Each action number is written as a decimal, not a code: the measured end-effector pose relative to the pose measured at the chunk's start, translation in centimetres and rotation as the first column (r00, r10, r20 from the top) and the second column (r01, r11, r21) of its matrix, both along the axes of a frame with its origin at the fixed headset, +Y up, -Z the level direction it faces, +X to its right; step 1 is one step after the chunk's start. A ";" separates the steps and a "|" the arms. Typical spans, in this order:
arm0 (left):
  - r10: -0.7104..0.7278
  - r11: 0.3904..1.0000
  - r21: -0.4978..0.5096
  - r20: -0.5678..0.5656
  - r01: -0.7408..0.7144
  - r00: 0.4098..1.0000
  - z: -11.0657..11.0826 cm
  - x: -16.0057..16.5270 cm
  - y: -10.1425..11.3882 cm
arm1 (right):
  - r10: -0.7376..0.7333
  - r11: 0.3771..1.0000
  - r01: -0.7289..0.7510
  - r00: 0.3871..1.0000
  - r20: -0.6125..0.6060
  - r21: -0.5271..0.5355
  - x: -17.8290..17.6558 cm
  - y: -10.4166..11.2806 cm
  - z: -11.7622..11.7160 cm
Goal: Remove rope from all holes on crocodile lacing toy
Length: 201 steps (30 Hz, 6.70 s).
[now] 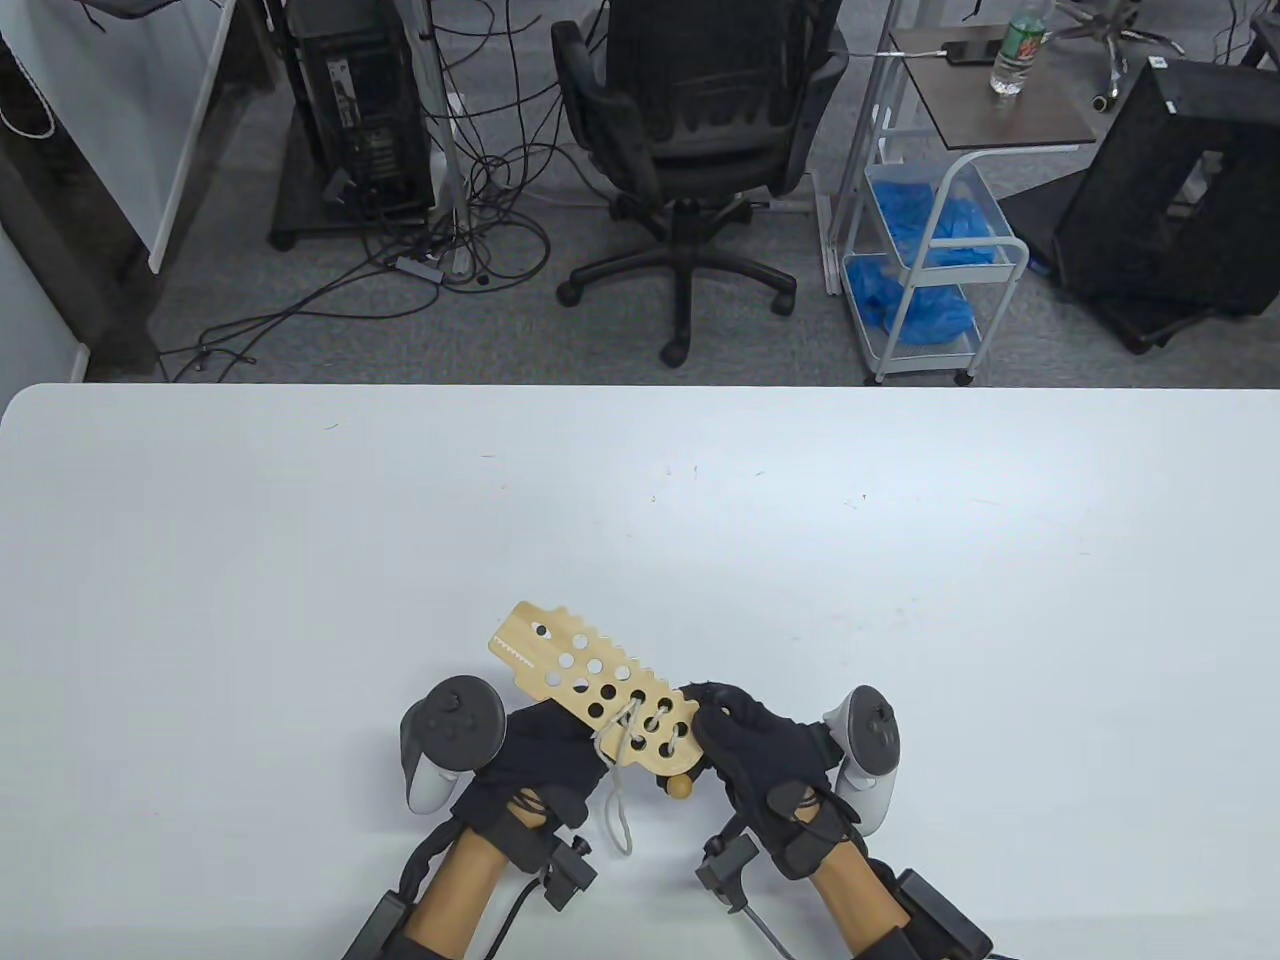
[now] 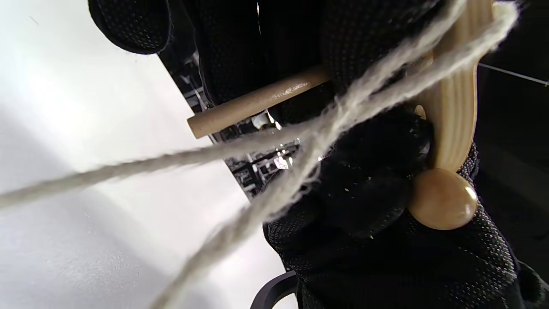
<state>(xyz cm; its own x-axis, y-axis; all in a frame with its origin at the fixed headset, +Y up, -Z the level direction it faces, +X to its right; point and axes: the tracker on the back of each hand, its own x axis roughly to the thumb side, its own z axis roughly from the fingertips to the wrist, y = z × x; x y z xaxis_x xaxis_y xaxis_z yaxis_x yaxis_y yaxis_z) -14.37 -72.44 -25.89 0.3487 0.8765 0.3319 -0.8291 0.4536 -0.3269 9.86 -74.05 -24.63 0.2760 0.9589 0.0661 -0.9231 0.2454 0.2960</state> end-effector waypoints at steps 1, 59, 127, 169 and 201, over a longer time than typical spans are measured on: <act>-0.006 1.000 0.004 -0.012 0.006 1.000 0.0 0.0 0.1 | 0.000 1.000 0.000 1.000 0.001 -0.001 0.0 0.0 0.0; -0.195 0.978 -0.058 -0.608 0.202 0.770 -0.9 -8.7 0.2 | 0.153 0.966 0.001 0.803 0.576 -0.258 11.6 -1.9 -1.7; 0.356 0.852 -0.328 -0.206 -0.407 0.911 -1.4 -3.7 -2.8 | -0.018 0.999 0.019 0.999 0.039 -0.035 1.3 -0.3 -0.5; 0.462 0.843 -0.344 0.070 -0.413 0.884 -0.4 -0.2 -1.7 | 0.241 0.958 -0.266 0.948 0.206 0.107 2.5 0.7 -0.6; 0.173 0.905 -0.409 0.097 -0.119 0.980 -0.2 0.5 -2.3 | 0.379 0.870 -0.457 0.860 0.342 0.185 2.5 1.3 0.1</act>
<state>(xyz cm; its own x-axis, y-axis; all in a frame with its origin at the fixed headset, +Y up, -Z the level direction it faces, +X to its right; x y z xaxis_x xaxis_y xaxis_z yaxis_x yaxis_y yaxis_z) -13.88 -74.71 -26.05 0.1846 0.9825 -0.0238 -0.8150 0.1394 -0.5625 12.31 -72.78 -24.53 -0.2157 0.9179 0.3329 -0.9733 -0.2296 0.0025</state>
